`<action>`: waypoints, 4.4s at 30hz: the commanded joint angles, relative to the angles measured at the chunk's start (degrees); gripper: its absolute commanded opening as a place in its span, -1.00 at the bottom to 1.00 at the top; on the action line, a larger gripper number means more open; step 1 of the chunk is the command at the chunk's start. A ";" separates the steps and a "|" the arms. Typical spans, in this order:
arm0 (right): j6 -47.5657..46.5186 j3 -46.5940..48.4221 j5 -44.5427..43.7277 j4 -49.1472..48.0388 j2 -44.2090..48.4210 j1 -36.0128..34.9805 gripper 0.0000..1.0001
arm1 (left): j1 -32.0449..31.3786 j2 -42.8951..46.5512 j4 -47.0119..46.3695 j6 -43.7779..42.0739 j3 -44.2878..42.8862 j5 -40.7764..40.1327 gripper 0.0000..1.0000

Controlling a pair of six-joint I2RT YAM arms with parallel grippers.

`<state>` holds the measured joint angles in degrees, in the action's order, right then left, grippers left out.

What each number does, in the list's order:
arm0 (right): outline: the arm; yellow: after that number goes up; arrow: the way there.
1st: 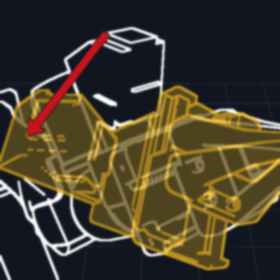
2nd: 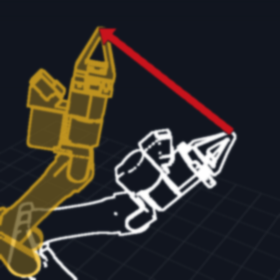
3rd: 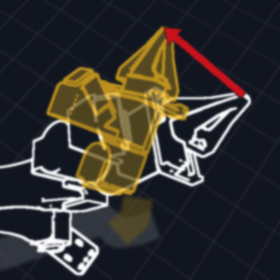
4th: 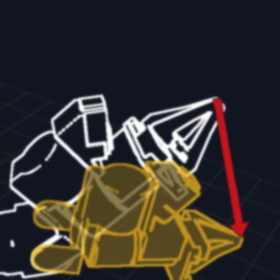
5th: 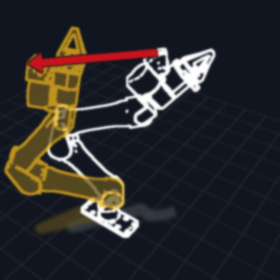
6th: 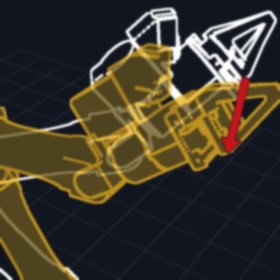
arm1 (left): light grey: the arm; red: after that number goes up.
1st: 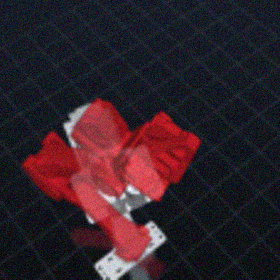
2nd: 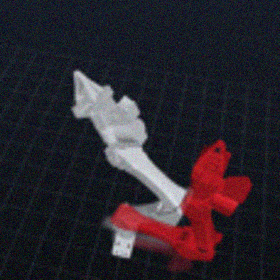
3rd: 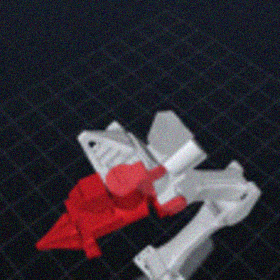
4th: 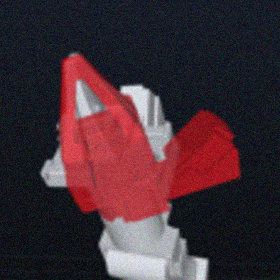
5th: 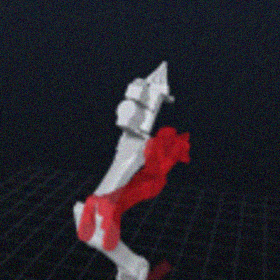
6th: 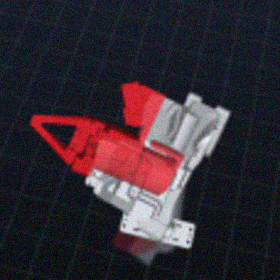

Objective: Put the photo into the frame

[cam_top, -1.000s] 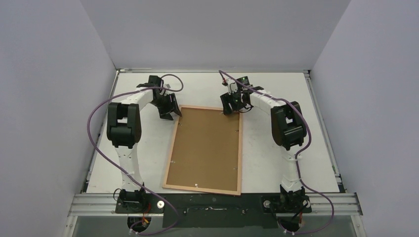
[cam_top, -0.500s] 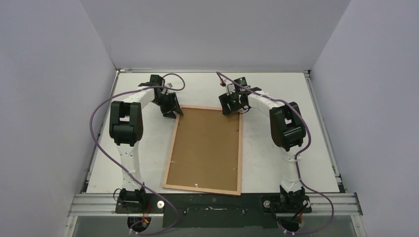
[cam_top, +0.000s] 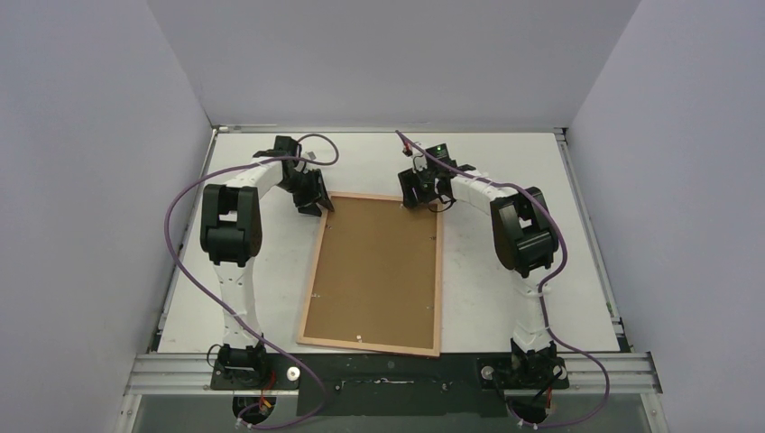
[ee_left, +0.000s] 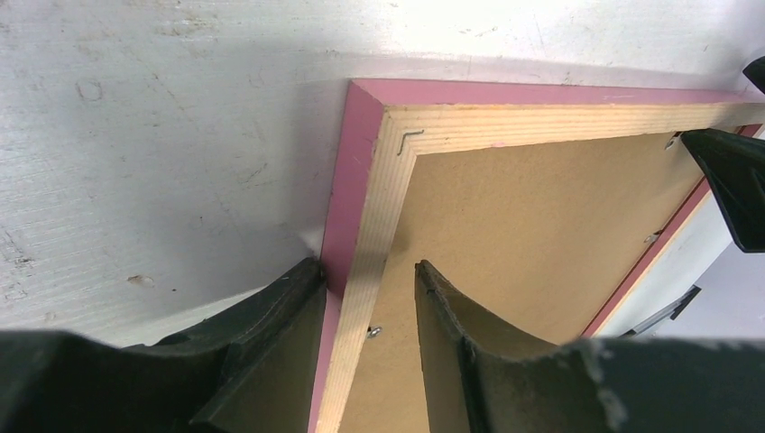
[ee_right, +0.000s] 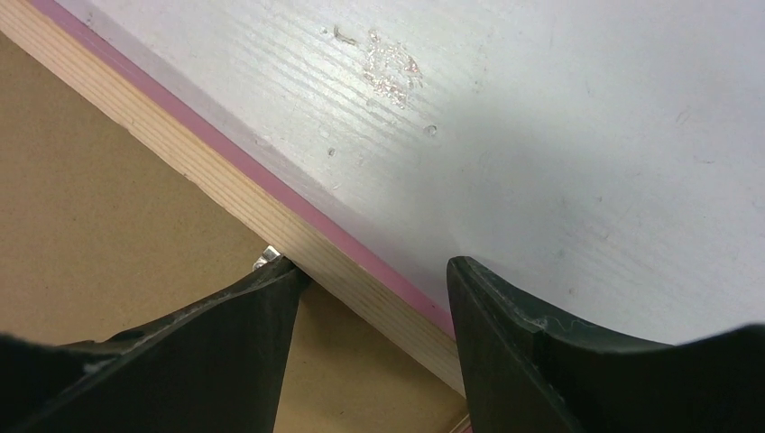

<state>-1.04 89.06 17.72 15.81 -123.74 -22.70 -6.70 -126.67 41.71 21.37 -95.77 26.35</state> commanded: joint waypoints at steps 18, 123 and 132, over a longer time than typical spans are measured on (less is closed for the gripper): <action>12.63 4.39 -6.64 4.61 5.98 -0.34 0.23 | -0.20 1.04 4.60 -1.80 -9.10 -0.26 -0.21; 29.51 12.30 -36.32 21.95 -0.88 -39.20 -0.49 | 21.64 53.81 4.83 18.31 42.22 -26.40 0.94; 40.30 27.06 -39.81 37.34 -7.66 -39.83 -0.23 | 21.56 53.92 3.03 17.62 43.40 -24.34 0.94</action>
<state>34.02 111.44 -20.05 46.26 -129.43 -62.26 14.48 -72.95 47.90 39.79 -52.84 -0.19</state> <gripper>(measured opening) 0.391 0.971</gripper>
